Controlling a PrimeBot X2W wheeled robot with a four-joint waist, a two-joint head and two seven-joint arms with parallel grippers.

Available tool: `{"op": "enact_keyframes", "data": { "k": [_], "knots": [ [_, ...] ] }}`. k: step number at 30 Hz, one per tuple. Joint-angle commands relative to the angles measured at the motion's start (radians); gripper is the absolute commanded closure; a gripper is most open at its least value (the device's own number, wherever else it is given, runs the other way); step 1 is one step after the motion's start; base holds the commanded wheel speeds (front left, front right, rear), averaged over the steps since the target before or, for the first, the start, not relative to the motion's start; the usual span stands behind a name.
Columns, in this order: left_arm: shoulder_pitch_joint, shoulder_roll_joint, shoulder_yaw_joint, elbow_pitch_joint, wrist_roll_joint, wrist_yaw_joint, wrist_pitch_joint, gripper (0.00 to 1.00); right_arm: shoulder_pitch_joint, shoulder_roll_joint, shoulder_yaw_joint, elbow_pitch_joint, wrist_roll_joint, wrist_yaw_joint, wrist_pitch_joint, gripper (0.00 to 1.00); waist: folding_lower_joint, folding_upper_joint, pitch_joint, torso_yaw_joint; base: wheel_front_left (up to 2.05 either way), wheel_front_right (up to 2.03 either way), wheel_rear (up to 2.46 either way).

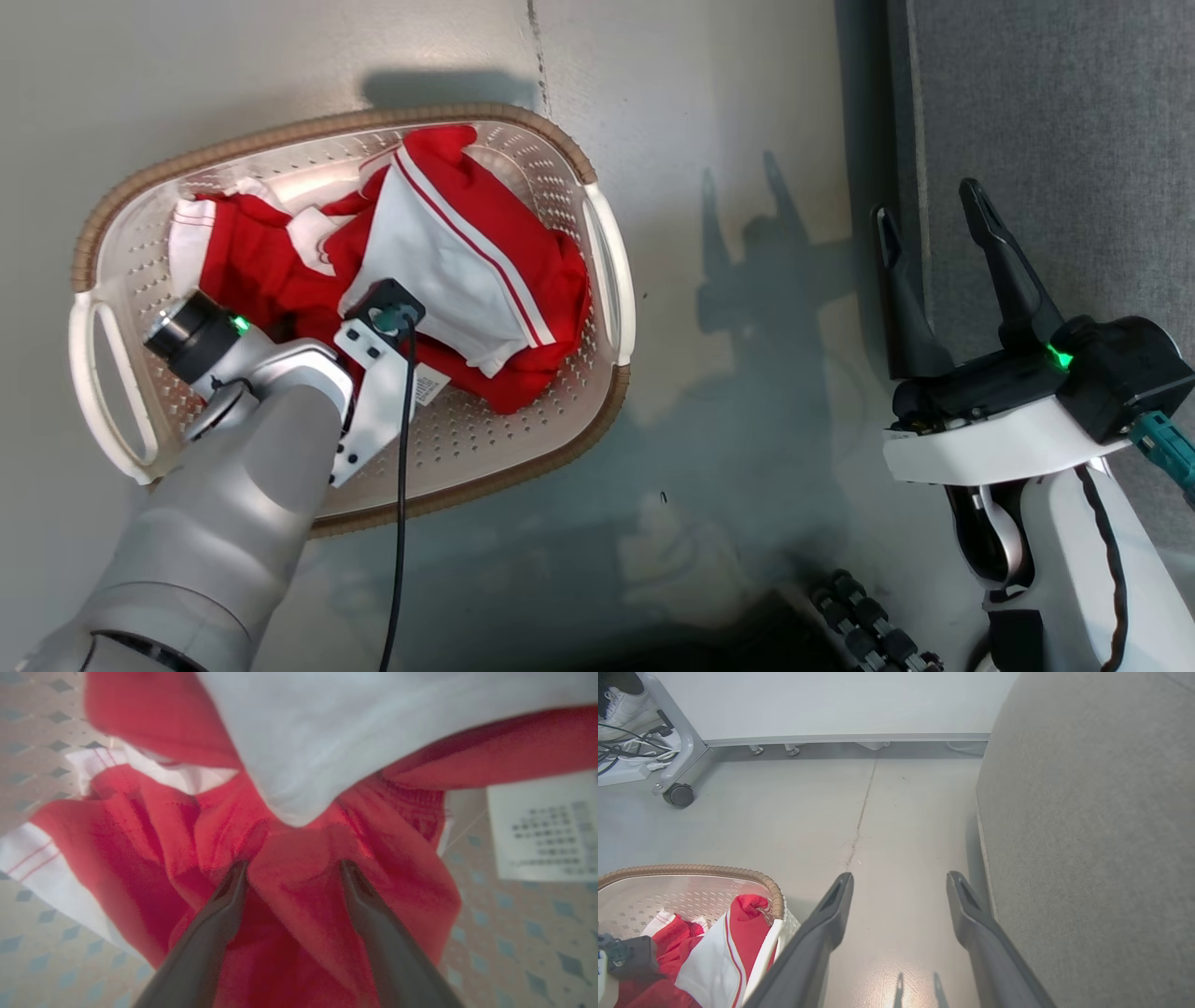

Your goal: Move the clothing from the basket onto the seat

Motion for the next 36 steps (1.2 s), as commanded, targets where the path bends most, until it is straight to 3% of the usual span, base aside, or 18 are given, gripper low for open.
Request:
{"op": "enact_keyframes", "data": {
  "k": [1,15,16,17,18,36],
  "knots": [
    [-0.024,0.012,-0.003,0.001,0.005,0.009,0.006,0.00,-0.015,-0.001,0.003,-0.002,0.003,0.002,-0.005,0.00,0.0000,0.0000,0.020,-0.014,0.00,0.00,0.00],
    [-0.061,0.071,-0.016,0.002,-0.014,0.014,0.096,0.00,-0.049,-0.001,0.042,-0.023,0.055,0.002,-0.005,0.00,0.0000,0.0000,0.099,-0.070,0.00,0.00,0.00],
    [-0.062,0.074,-0.015,0.002,-0.018,0.014,0.099,0.53,-0.050,-0.001,0.043,-0.024,0.056,0.002,-0.005,0.00,0.0000,0.0000,0.101,-0.072,0.00,0.00,0.00],
    [-0.062,0.076,-0.014,0.002,-0.020,0.015,0.103,0.90,-0.051,-0.001,0.043,-0.024,0.057,0.002,-0.005,0.00,0.0000,0.0000,0.103,-0.073,0.00,0.00,0.00],
    [-0.061,0.078,-0.015,0.002,-0.023,0.015,0.106,1.00,-0.054,-0.001,0.044,-0.025,0.058,0.002,-0.005,0.00,0.0000,0.0000,0.104,-0.074,0.00,0.00,0.00],
    [0.001,0.086,-0.016,0.002,-0.079,0.009,0.051,1.00,-0.064,-0.001,0.041,-0.040,0.052,0.002,-0.005,0.00,0.0000,0.0000,0.005,-0.068,0.00,0.00,0.00]
  ]
}}
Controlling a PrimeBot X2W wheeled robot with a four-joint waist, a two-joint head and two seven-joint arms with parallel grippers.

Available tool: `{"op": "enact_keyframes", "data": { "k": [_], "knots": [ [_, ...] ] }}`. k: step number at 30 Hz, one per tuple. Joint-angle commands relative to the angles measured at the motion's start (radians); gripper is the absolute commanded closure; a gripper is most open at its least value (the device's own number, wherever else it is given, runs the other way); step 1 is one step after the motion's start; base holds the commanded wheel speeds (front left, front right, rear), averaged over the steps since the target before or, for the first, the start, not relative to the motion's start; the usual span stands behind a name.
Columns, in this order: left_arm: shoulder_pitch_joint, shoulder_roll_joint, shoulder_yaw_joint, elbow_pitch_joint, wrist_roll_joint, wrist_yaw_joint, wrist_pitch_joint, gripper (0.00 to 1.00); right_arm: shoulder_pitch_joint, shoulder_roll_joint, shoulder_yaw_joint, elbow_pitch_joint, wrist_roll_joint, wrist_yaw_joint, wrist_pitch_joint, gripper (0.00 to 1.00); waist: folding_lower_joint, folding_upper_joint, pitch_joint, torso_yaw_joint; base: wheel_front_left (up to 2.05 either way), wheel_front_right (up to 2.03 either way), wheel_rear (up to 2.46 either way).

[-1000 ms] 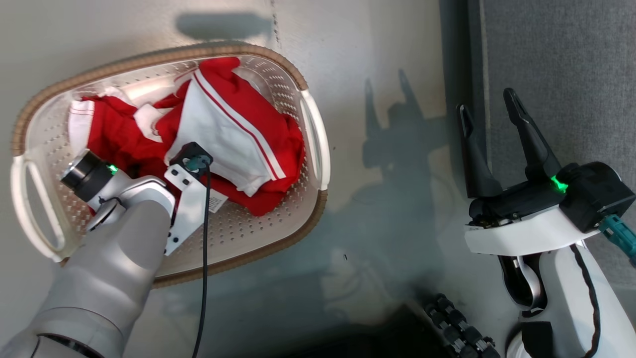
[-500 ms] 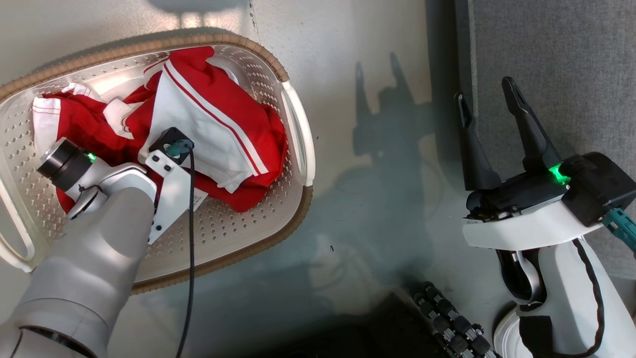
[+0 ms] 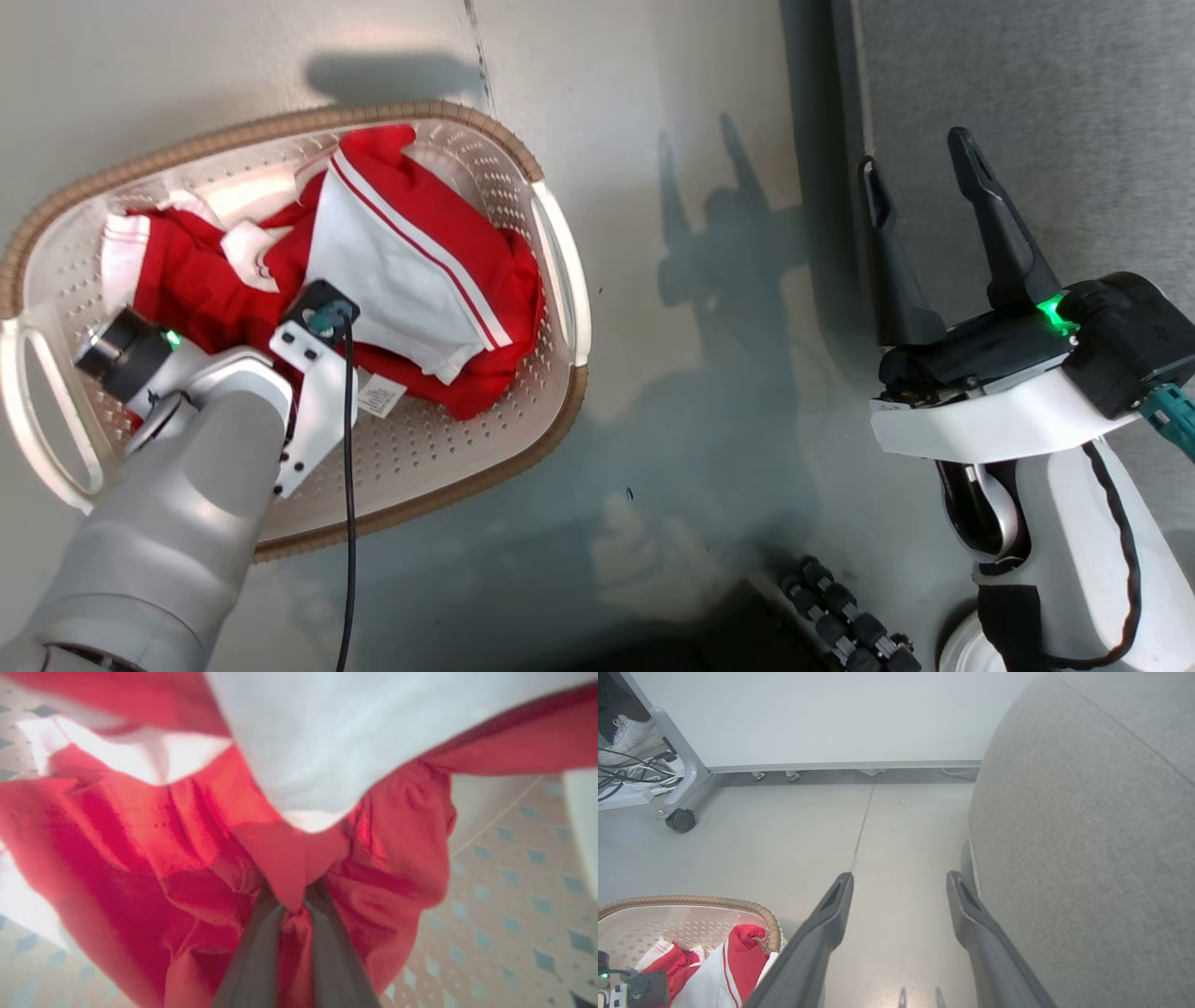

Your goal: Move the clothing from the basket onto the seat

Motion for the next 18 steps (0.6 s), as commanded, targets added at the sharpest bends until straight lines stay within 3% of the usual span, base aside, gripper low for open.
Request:
{"op": "enact_keyframes", "data": {
  "k": [1,8,18],
  "knots": [
    [0.013,0.004,0.002,0.002,-0.014,0.004,-0.013,1.00,0.003,-0.003,-0.007,-0.003,0.002,0.002,-0.005,0.00,0.0000,0.0000,-0.036,0.001,0.00,0.00,0.00],
    [0.068,-0.025,0.017,0.001,-0.048,0.022,-0.103,1.00,0.024,-0.003,-0.010,0.014,-0.022,0.002,-0.005,0.00,0.0000,0.0000,-0.148,0.020,0.00,0.00,0.00],
    [0.155,-0.086,0.036,0.001,-0.108,0.023,-0.266,1.00,0.084,-0.004,-0.025,0.051,-0.056,0.002,-0.005,0.00,0.0000,0.0000,-0.397,0.083,0.00,0.00,0.00]
  ]
}}
